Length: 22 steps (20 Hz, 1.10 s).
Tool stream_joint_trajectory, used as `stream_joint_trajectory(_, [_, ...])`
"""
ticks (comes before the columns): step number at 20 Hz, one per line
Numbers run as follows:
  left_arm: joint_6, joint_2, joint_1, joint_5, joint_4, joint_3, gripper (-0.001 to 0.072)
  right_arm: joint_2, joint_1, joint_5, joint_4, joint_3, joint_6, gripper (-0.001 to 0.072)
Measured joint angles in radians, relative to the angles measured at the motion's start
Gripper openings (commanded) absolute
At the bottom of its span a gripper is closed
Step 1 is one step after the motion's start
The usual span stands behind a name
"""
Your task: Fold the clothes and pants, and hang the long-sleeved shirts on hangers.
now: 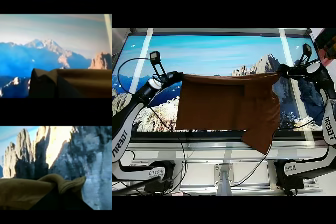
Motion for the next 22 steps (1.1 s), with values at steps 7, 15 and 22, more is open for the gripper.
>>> stream_joint_trajectory(7, [-0.003,-0.047,0.014,0.002,0.019,0.0,0.0059,-0.063,0.019,0.048,-0.021,-0.01,-0.042,0.0022])
stream_joint_trajectory(15, [-0.003,-0.073,0.014,-0.01,0.023,0.0,0.0695,-0.079,0.02,0.079,-0.034,-0.011,-0.049,0.0497])
stream_joint_trajectory(22, [-0.003,0.08,0.109,-0.144,0.049,0.0,0.0692,-0.025,-0.079,0.324,-0.18,0.054,-0.056,0.0363])
